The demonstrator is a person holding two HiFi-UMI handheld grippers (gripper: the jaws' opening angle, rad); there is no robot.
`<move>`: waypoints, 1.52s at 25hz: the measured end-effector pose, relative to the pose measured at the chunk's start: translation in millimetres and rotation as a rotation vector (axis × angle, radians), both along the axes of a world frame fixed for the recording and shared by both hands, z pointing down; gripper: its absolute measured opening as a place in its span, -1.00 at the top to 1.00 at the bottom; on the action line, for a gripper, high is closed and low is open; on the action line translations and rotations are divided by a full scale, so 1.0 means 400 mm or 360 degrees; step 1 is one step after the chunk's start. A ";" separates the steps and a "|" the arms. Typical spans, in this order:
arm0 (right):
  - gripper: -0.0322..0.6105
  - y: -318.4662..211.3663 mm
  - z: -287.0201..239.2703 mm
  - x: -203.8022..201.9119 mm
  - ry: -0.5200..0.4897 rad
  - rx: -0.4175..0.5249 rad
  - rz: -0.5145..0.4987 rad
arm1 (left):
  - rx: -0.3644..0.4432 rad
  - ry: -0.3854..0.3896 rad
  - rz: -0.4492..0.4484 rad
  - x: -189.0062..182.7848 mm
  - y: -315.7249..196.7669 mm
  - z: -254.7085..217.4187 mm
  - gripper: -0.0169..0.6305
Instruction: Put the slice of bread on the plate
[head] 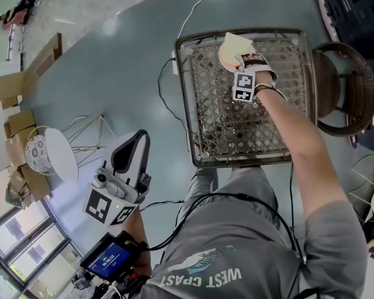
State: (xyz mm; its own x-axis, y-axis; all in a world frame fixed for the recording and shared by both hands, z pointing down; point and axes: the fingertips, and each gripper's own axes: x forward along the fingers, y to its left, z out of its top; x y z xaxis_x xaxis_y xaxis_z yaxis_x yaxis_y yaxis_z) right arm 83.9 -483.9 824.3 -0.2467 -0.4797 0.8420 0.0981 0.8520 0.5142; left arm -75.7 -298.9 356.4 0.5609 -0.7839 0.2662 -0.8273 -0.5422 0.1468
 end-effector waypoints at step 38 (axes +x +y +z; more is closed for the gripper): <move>0.89 0.518 -1.571 0.027 -0.2284 0.0104 0.0617 | 0.0770 0.0232 0.0783 0.151 0.145 -0.443 0.92</move>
